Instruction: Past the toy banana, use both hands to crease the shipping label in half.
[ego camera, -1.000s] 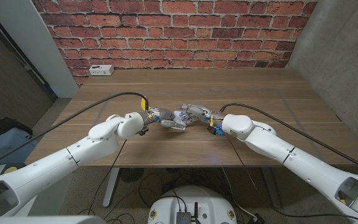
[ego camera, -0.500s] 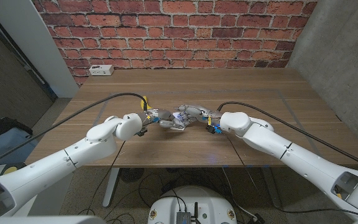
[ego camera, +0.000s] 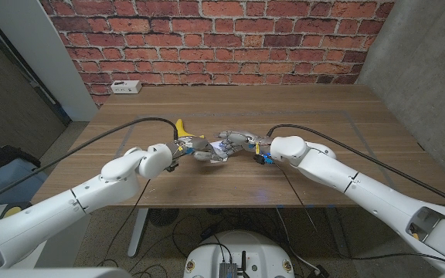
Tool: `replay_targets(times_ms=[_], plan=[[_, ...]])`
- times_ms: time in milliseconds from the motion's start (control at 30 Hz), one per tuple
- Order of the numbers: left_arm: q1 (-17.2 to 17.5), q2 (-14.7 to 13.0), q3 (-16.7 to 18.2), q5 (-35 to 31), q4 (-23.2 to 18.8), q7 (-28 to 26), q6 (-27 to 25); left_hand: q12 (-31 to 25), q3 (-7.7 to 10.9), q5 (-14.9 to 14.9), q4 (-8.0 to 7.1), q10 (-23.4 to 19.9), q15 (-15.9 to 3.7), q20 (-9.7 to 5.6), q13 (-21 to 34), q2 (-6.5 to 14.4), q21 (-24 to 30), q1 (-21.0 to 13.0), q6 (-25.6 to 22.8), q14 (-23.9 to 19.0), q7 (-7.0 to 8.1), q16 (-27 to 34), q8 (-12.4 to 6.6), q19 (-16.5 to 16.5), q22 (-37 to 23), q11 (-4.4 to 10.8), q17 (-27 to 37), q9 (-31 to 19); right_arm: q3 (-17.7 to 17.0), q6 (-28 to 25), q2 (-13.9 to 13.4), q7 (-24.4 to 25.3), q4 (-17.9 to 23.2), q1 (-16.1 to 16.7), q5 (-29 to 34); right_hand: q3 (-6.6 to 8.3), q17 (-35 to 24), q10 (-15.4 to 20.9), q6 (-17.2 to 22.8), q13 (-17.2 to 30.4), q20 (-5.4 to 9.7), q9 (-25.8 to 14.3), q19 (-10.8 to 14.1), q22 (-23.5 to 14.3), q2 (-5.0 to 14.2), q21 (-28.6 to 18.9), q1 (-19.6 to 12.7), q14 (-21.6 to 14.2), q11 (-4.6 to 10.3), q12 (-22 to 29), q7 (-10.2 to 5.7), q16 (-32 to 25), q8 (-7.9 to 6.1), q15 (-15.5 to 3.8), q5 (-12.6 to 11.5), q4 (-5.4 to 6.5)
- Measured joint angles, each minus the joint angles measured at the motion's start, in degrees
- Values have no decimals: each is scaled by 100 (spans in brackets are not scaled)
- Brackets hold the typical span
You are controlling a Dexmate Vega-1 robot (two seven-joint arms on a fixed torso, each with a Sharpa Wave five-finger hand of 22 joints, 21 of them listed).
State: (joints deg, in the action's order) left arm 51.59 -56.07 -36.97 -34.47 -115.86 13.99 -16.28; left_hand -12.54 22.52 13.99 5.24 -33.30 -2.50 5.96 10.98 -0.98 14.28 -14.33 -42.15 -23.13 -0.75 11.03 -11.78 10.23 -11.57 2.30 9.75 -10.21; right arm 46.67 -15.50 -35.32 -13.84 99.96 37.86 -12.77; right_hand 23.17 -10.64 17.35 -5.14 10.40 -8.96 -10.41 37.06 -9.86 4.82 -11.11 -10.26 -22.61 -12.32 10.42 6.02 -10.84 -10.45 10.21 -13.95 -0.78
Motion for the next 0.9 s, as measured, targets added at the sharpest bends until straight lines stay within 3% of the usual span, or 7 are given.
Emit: replay_targets(times_ms=[33, 133, 333, 467, 667, 900], plan=[[74, -39, 54, -11, -57, -123, -50, -33, 25, 0, -14, -61, -4, 6, 7, 113, 14, 2, -121, -90, -102, 6, -31, 50, -4, -19, 0, -24, 2, -16, 1, 1, 0, -3, 8, 0, 0, 16, 1, 0, 19, 0, 19, 0, -17, -3, 17, 0, -16, 0, -1, -2, -16, 0, 21, 0], [227, -120, 150, -70, -167, -336, -176, -45, 88, 0, -28, -116, -16, 18, 12, 281, 36, -40, -184, -218, -128, 29, 13, 93, -4, -38, 0, -25, 37, -110, 16, 6, -2, -48, 41, -33, 0, 153, 41, 0, 47, 0, 56, -2, -10, -22, 56, -132, -5, 43, -1, -48, -16, -17, 22, 33], [380, -182, 264, -116, -278, -540, -271, 48, 117, -71, -10, 75, 10, 36, 12, 366, 36, -40, 97, -118, -121, -23, 139, 111, -30, -40, -1, -18, 107, -250, 29, -47, 0, -142, 80, -79, 13, 855, 126, 0, 28, 0, 527, 9, -29, -109, 166, -742, 1, 172, 83, -190, -37, 2, 65, 79], [408, -195, 312, -77, -274, -576, -263, 48, 100, -106, -26, 81, -15, 38, 12, 367, 36, -39, 130, -92, -142, -45, 141, 69, -30, -49, -1, 6, 155, -332, 27, -88, 37, -193, 116, -126, 8, 919, 157, 0, 26, 0, 564, 9, -29, -109, 166, -780, 6, 172, 52, -191, -37, -16, 65, 80], [565, -270, 457, 45, -276, -860, -38, -89, 100, -152, -26, -373, -19, 6, 59, 404, 58, -2, -360, -454, -304, 28, -10, 101, -57, -171, 27, -8, 193, -410, 7, -97, 102, -210, 149, -126, 10, 928, 188, 1, 58, 0, 596, 8, -31, -109, 167, -822, 14, 172, 83, -191, -37, -58, 65, 80], [754, -355, 631, 233, -346, -1251, 299, -132, 125, -172, -2, -459, -26, 39, 116, 434, 80, -33, -151, -494, -100, 28, 79, 133, -57, -94, 27, -7, 203, -440, -29, -80, 190, -193, 182, -126, 10, 947, 207, 1, 59, -1, 596, 8, -52, -109, 188, -842, -6, 172, 63, -190, -59, -39, 65, 80]])
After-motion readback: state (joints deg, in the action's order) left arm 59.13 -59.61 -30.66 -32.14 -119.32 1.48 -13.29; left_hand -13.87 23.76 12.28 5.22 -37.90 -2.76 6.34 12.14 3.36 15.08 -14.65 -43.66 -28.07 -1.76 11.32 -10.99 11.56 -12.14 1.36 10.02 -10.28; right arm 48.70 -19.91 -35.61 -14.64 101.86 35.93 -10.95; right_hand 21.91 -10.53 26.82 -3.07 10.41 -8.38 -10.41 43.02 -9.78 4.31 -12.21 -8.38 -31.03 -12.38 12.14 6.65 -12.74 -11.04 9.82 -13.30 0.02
